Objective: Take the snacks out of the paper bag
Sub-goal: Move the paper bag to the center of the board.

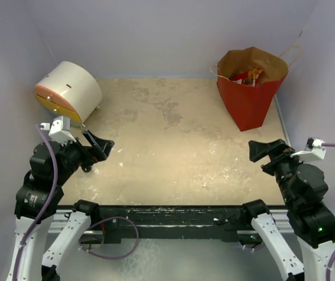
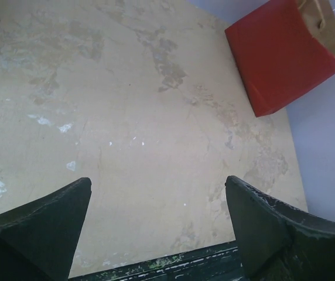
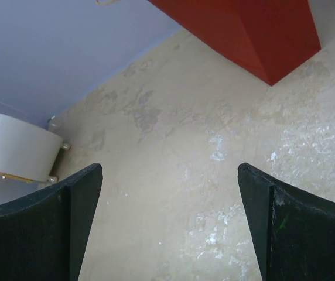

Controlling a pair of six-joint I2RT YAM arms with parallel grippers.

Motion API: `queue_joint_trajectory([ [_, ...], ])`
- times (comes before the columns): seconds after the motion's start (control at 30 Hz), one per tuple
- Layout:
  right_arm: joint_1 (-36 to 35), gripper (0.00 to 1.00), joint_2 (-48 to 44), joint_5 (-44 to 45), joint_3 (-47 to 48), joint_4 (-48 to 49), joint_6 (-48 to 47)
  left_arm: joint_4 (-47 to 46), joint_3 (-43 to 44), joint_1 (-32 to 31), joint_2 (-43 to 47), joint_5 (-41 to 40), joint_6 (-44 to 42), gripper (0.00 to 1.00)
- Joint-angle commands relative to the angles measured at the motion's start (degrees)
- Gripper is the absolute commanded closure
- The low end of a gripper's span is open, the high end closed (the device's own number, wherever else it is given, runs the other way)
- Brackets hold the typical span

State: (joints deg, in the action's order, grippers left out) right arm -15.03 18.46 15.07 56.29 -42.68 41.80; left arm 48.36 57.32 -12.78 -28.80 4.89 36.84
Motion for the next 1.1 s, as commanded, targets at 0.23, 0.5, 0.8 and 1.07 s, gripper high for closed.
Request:
queue_joint_trajectory([
  [0.23, 1.31, 0.00, 12.56, 2.28, 19.68, -10.01, -6.36, 11.30, 20.60, 0.29, -13.27, 5.17, -4.77, 0.01],
  [0.5, 1.67, 0.00, 16.08, -2.53, 23.63, -15.05, -9.24, 14.75, 24.02, 0.34, -15.99, 6.85, -6.21, 0.01],
  [0.8, 1.83, 0.00, 21.55, -8.39, 22.52, -10.14, -7.60, 11.29, 16.96, -0.43, -13.12, 12.59, -2.62, 0.01],
  [1.07, 1.92, 0.00, 35.87, -6.80, 21.81, 6.72, -16.62, 4.69, 18.14, -0.46, -15.54, 7.26, -1.98, 0.01],
])
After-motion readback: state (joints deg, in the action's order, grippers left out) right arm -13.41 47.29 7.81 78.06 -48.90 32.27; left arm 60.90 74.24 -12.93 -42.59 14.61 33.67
